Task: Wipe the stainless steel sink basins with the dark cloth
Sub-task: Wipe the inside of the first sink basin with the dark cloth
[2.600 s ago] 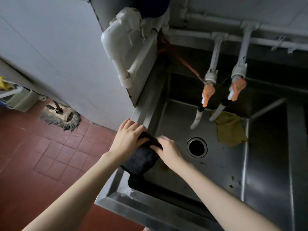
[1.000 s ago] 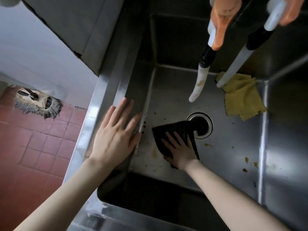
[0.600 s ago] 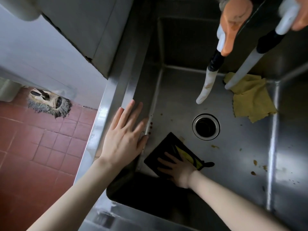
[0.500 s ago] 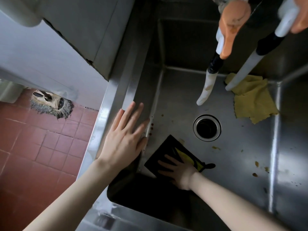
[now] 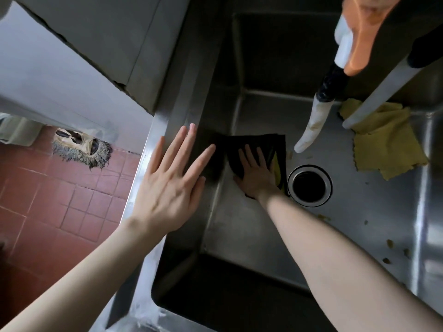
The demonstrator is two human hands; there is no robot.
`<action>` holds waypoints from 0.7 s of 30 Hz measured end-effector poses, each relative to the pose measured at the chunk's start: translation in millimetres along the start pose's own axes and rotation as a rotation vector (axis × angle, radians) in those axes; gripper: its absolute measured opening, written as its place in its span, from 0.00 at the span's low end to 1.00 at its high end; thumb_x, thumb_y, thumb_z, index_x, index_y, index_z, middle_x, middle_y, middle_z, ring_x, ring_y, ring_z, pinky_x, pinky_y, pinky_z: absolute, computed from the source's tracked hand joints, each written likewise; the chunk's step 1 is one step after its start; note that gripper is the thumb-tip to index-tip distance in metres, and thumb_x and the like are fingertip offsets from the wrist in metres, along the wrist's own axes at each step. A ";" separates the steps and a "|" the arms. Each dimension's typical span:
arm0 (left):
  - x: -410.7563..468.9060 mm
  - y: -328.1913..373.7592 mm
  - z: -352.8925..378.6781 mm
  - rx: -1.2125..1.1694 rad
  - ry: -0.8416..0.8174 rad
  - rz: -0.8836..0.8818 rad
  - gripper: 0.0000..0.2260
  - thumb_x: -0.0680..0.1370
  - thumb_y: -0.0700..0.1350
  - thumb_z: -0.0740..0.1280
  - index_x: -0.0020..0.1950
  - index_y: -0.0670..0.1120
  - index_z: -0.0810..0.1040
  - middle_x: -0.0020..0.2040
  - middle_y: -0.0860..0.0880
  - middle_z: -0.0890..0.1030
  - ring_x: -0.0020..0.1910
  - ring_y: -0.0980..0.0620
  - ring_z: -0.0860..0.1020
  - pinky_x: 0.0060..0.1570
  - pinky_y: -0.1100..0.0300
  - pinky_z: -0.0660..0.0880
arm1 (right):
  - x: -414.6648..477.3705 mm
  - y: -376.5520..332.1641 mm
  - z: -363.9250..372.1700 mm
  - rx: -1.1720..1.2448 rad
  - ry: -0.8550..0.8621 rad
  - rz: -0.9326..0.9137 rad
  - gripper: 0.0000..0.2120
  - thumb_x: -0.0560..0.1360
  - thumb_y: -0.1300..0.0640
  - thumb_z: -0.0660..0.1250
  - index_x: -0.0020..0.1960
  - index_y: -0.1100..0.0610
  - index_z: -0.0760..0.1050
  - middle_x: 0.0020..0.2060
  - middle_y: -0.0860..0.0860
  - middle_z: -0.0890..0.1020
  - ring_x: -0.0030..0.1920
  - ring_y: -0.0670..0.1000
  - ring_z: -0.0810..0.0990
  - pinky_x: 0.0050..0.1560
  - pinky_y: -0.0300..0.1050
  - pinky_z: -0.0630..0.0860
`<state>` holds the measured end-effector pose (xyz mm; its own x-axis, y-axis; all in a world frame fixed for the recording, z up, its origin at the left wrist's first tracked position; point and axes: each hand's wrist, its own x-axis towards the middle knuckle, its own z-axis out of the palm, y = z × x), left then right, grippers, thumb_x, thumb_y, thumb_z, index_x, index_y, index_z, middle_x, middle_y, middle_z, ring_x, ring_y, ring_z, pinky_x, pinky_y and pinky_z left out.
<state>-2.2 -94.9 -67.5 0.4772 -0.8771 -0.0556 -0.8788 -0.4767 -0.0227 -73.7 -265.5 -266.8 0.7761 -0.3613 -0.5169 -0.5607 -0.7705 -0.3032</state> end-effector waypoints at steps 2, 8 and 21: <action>-0.6 0.7 -0.6 -0.004 0.003 -0.016 0.25 0.80 0.47 0.56 0.77 0.50 0.57 0.79 0.42 0.50 0.78 0.45 0.48 0.75 0.42 0.49 | 1.3 -10.6 4.3 -0.025 0.032 -0.009 0.33 0.79 0.44 0.53 0.78 0.46 0.40 0.77 0.45 0.39 0.76 0.56 0.36 0.71 0.67 0.39; -0.4 1.7 -1.2 0.001 -0.007 -0.015 0.24 0.80 0.46 0.56 0.76 0.49 0.60 0.79 0.42 0.52 0.78 0.46 0.50 0.74 0.42 0.51 | -37.2 -32.9 38.6 -0.021 -0.008 -0.200 0.30 0.80 0.51 0.53 0.78 0.49 0.45 0.78 0.46 0.47 0.77 0.57 0.41 0.72 0.63 0.43; -0.7 2.0 -3.1 -0.026 -0.008 -0.005 0.22 0.79 0.44 0.56 0.74 0.46 0.65 0.78 0.41 0.53 0.78 0.44 0.52 0.74 0.41 0.52 | -89.7 -1.8 89.2 -0.200 -0.134 -0.736 0.23 0.68 0.56 0.69 0.63 0.45 0.77 0.66 0.47 0.75 0.69 0.56 0.70 0.57 0.62 0.75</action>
<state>-4.3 -95.5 -64.4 0.4816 -0.8741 -0.0640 -0.8758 -0.4827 0.0031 -168.0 -184.8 -291.3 0.8800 0.3376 -0.3341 0.1592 -0.8723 -0.4623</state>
